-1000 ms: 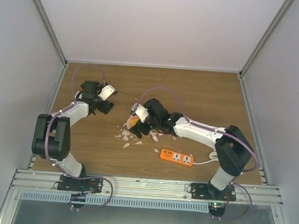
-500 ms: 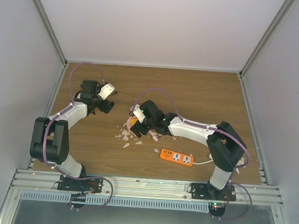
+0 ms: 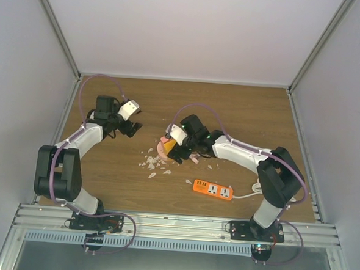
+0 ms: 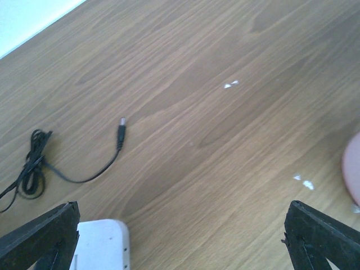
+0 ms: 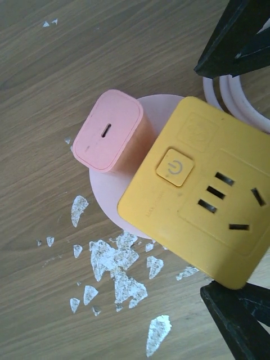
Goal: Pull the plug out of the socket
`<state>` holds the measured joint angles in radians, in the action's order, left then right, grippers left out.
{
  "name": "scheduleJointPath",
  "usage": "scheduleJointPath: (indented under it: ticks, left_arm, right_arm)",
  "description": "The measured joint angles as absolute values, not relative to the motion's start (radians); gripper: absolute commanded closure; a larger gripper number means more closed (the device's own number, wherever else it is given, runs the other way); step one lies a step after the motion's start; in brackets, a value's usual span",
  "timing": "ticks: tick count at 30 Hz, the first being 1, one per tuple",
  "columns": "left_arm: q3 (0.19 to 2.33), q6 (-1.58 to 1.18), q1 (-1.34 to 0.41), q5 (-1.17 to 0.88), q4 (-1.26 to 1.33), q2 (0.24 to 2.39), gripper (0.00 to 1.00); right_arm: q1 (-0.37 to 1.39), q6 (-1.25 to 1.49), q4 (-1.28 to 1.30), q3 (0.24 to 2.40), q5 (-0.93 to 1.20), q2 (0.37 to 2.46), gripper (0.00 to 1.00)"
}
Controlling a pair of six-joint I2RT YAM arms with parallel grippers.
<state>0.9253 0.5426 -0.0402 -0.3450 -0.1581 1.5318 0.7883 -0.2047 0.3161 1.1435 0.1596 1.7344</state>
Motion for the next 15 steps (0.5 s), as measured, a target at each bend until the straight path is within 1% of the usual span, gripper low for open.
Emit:
scheduleJointPath:
  ticks: [5, 8, 12, 15]
  left_arm:
    - [0.925, 0.567, -0.037, -0.459, -0.185, 1.518, 0.01]
    - [0.925, 0.582, -0.037, -0.518, -0.206, 1.502, 0.01]
    - [0.920, 0.604, -0.037, -0.567, -0.214, 1.476, 0.01]
    - [0.910, 0.613, -0.037, -0.586, -0.215, 1.456, 0.01]
  right_arm:
    - [0.715, -0.267, 0.349, 1.143, 0.254, 1.707, 0.08]
    - [0.679, -0.303, 0.362, 1.143, 0.291, 1.702, 0.09]
    - [0.647, -0.331, 0.368, 1.143, 0.299, 1.702, 0.04]
    - [0.640, -0.335, 0.367, 1.143, 0.316, 1.702, 0.03]
